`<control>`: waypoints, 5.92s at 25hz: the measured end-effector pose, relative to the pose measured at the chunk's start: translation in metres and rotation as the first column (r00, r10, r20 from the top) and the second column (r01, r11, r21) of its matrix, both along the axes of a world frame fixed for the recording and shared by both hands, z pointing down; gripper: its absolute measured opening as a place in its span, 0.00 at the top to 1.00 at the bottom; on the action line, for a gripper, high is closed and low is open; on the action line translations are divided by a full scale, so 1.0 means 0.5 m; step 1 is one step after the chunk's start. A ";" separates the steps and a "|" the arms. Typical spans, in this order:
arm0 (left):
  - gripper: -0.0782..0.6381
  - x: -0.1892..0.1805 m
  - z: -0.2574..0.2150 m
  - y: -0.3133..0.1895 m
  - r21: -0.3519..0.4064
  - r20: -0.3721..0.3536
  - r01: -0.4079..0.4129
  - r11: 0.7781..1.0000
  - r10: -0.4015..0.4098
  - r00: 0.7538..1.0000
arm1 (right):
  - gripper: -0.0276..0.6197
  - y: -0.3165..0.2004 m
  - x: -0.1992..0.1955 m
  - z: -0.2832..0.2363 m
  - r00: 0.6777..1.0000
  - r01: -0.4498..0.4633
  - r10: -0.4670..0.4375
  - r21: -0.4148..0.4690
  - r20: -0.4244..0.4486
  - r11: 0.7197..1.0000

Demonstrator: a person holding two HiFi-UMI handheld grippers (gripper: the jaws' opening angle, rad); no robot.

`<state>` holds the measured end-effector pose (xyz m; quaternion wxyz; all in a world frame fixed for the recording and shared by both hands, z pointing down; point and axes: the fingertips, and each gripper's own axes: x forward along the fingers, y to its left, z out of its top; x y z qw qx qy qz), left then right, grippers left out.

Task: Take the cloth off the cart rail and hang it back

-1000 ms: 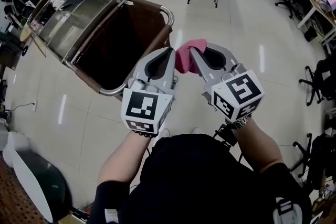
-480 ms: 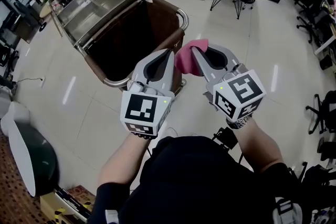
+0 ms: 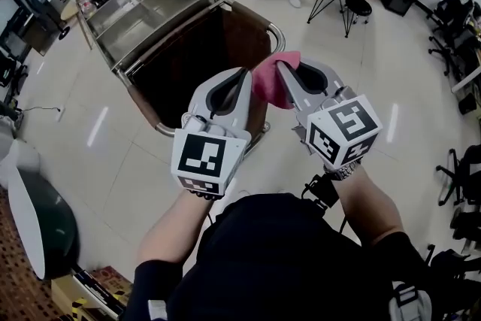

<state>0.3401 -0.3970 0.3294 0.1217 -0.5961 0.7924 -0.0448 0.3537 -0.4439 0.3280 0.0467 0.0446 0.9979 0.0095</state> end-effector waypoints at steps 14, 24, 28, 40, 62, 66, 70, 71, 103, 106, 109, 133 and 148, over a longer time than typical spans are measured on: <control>0.89 -0.059 -0.069 -0.118 -0.054 -0.076 0.220 0.974 -0.224 0.972 | 0.93 -0.153 -0.123 -0.010 0.974 0.188 -0.197 -0.088 -0.114 0.978; 0.89 -0.099 -0.038 -0.148 -0.078 -0.085 0.305 0.949 -0.311 0.947 | 0.85 -0.210 -0.198 0.078 0.947 0.210 -0.242 -0.165 -0.211 0.964; 0.89 -0.116 -0.031 -0.152 -0.074 -0.085 0.319 0.945 -0.325 0.942 | 0.67 -0.216 -0.216 0.099 0.935 0.216 -0.261 -0.197 -0.242 0.956; 0.89 -0.102 -0.009 -0.176 -0.073 -0.097 0.339 0.938 -0.345 0.934 | 0.52 -0.236 -0.217 0.099 0.925 0.254 -0.297 -0.194 -0.238 0.948; 0.80 -0.096 0.190 -0.282 -0.465 -0.014 0.203 0.862 -0.237 0.971 | 0.48 -0.211 -0.282 0.126 0.884 0.320 -0.369 -0.205 -0.287 0.925; 0.74 -0.117 0.203 -0.295 -0.524 0.077 0.259 0.812 -0.257 0.963 | 0.48 -0.203 -0.280 0.119 0.874 0.345 -0.394 -0.208 -0.283 0.915; 0.86 -0.151 0.188 -0.289 -0.492 0.099 0.324 0.808 -0.318 0.943 | 0.48 -0.198 -0.273 0.110 0.861 0.380 -0.427 -0.209 -0.276 0.901; 0.86 -0.162 0.183 -0.283 -0.478 0.086 0.337 0.811 -0.339 0.937 | 0.48 -0.202 -0.271 0.108 0.859 0.386 -0.433 -0.212 -0.273 0.898; 0.89 0.023 0.074 -0.208 -0.195 -0.002 0.352 0.915 -0.360 0.933 | 0.95 -0.179 -0.010 0.031 0.902 0.422 -0.429 -0.118 -0.039 0.899; 0.89 0.059 0.088 -0.177 -0.172 0.012 0.334 0.927 -0.337 0.941 | 0.96 -0.147 0.030 0.046 0.915 0.400 -0.403 -0.093 -0.008 0.912; 0.89 0.089 0.098 -0.138 -0.153 0.008 0.315 0.937 -0.318 0.948 | 0.96 -0.107 0.068 0.056 0.925 0.379 -0.379 -0.071 0.007 0.923; 0.89 0.265 0.080 0.003 -0.072 -0.005 0.196 0.978 -0.196 0.980 | 0.96 0.061 0.271 0.039 0.967 0.250 -0.250 0.013 0.042 0.968; 0.89 0.284 0.092 0.030 -0.065 -0.014 0.186 0.980 -0.187 0.982 | 0.96 0.090 0.294 0.051 0.973 0.230 -0.231 0.033 0.031 0.973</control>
